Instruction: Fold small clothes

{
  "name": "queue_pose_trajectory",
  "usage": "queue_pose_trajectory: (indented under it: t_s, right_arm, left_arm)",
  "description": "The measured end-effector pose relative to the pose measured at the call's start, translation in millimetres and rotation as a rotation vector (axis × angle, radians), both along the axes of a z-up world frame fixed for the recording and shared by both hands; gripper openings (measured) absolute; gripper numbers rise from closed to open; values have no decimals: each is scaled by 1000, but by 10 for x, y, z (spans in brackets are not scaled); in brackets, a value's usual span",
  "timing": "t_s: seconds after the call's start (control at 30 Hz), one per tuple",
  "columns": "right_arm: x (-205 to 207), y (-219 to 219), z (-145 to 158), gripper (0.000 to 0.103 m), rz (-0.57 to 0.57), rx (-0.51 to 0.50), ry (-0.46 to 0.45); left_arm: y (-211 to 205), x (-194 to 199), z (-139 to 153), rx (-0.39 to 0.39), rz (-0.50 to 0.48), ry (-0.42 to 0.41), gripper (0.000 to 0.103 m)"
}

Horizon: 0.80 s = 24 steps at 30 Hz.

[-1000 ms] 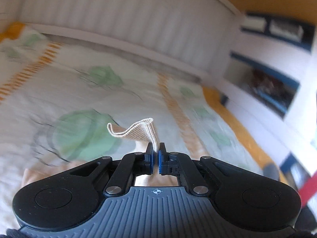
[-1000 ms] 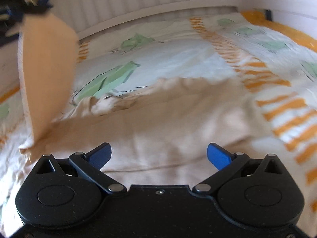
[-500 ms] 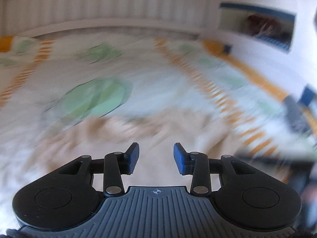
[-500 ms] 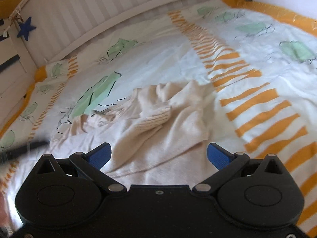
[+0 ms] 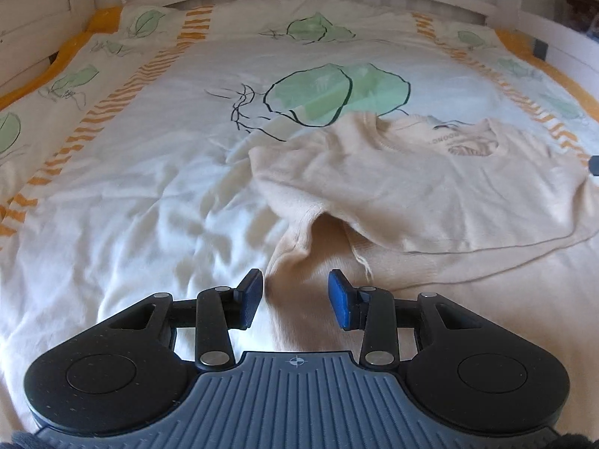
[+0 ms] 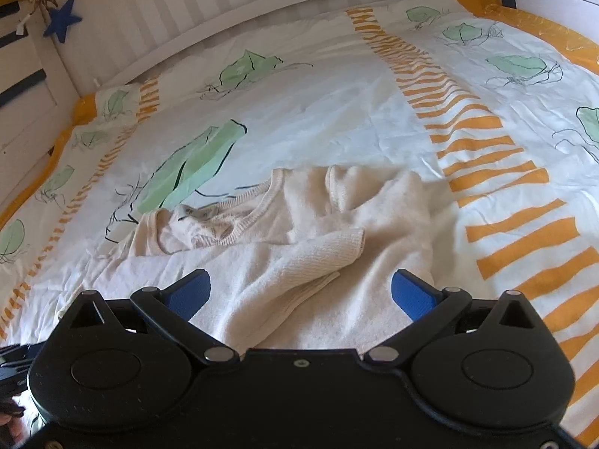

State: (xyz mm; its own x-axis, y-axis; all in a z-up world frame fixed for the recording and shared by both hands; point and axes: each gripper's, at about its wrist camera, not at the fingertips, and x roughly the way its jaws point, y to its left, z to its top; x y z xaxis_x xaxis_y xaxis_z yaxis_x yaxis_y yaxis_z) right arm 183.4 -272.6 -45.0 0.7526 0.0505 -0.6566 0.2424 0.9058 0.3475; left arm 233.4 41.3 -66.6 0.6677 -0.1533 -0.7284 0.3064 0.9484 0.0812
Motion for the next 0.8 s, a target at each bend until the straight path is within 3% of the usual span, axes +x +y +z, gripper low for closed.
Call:
queue_pose_trajectory:
  t_s: [0.17,0.27,0.33,0.37,0.43,0.7,0.8]
  right_arm:
    - [-11,48,-20,103,8,-9,14]
    - [-13,59,-11,103,13,-12,16]
    - [-16,56,3,103,20,-20,11]
    - [-18,53,10,103,28,-26,8]
    - [-21,46,16,103,43,-37,5]
    - [-30,-24,-47,102,101,-81,14]
    - [44,-65,-76,87,126,-84,10]
  left_arm:
    - [-80,43,-79,37,-15,-54,38]
    - [72,152,-133,27,107,-57,38]
    - [313,229,-181,-67,199,-10,45]
    - [453,246,-203,-153,219,9,45]
    - [562,238,-208,-216,227,14,45]
    - [510,112,-278,-193,207,-47,46]
    - [519,108,-290,-200,206,-55,47]
